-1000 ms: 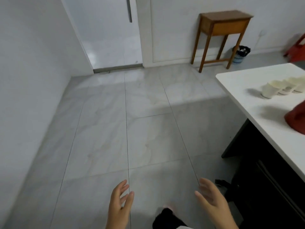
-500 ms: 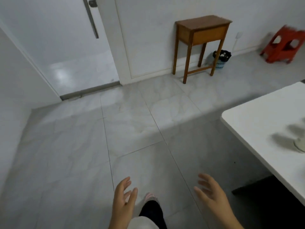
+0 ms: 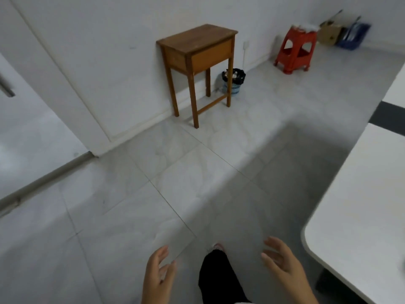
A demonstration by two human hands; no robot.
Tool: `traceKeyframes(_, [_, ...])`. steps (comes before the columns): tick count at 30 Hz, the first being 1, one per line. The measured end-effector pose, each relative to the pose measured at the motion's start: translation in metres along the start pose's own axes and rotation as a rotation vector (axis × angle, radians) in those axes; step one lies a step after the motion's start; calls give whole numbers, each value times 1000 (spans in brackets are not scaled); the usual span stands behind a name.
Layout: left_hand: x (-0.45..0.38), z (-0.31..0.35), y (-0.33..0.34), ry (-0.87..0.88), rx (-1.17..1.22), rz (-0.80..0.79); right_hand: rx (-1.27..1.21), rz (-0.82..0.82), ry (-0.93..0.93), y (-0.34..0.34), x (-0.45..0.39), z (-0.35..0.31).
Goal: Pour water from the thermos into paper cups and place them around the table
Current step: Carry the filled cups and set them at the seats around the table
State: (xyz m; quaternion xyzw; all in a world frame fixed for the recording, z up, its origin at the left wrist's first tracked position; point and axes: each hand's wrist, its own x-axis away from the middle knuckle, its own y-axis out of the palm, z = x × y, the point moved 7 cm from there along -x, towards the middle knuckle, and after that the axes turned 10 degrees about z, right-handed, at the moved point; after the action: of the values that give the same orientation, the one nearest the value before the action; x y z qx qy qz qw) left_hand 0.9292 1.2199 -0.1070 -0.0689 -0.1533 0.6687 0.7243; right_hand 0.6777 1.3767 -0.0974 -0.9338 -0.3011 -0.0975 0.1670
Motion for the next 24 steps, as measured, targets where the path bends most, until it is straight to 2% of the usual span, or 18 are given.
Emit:
traceKeyframes(7, [-165,106,107,125,35,-83,-36,10,-122,36,-168,-108])
traceKeyframes(11, [-219,130,170,108,-1,-165,-79,135,-69,9,-223,-114])
traceKeyframes(14, [-256,141,231,91,-30,-267,-117,299,25,-25,-254,-98])
traceKeyframes(20, [-320,205,420,212,-55,-654,-169,707,81,-89,-333,-104])
traceKeyframes(24, [-310,257,546,338,-47,-994,-174,922,94,-119,-362,-122])
